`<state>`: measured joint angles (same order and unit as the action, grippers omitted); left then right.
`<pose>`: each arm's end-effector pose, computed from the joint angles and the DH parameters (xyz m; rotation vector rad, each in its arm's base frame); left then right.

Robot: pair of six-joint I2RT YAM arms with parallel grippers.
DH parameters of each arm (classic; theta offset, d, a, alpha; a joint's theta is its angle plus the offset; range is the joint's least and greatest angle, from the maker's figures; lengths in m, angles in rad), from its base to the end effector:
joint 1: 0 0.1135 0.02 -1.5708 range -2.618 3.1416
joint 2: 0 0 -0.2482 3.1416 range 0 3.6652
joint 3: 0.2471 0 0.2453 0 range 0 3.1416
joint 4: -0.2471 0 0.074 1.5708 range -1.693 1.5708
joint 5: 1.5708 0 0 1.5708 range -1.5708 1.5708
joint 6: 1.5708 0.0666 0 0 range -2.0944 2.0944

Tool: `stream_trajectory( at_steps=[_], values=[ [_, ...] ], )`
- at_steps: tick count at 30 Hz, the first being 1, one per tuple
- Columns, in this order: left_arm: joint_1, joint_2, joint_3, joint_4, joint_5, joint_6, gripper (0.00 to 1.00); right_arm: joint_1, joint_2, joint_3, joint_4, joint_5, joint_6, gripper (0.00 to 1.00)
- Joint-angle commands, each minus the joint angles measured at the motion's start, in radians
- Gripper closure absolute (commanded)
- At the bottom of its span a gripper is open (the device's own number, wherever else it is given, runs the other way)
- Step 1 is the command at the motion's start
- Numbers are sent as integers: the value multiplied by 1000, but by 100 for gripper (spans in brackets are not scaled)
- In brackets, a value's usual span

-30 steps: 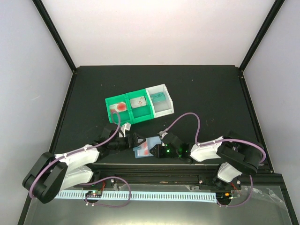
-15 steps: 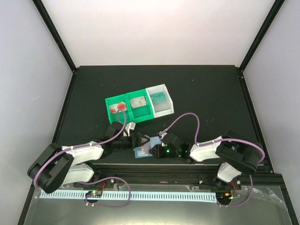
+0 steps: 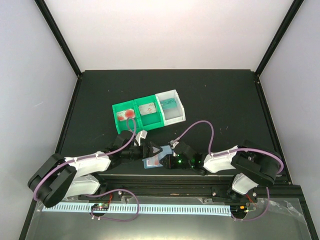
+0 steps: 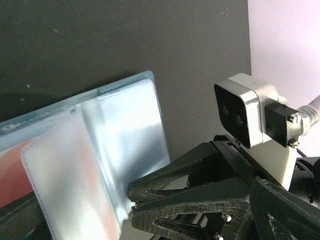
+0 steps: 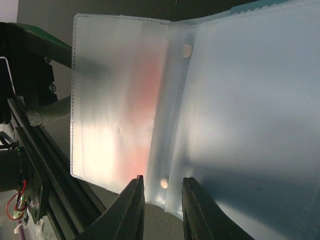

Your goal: Take the credit cards out of the card holder

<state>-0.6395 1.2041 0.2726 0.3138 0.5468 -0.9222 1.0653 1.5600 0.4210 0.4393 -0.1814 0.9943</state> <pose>0.1621 -0.1637 0.1143 0.0060 2.4908 -1.3868 0.1241 0.2491 0.0809 -0.2022 2.5943 1.1588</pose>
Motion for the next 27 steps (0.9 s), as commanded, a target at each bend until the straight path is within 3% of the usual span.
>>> stream_trajectory(
  at_steps=[1,27],
  values=[
    [-29,-9,39,62,19,-27,2,7,-33,-29,-15,38,2,75],
    [-150,124,166,101,12,-40,2,7,-466,-116,-262,214,-45,70]
  ],
)
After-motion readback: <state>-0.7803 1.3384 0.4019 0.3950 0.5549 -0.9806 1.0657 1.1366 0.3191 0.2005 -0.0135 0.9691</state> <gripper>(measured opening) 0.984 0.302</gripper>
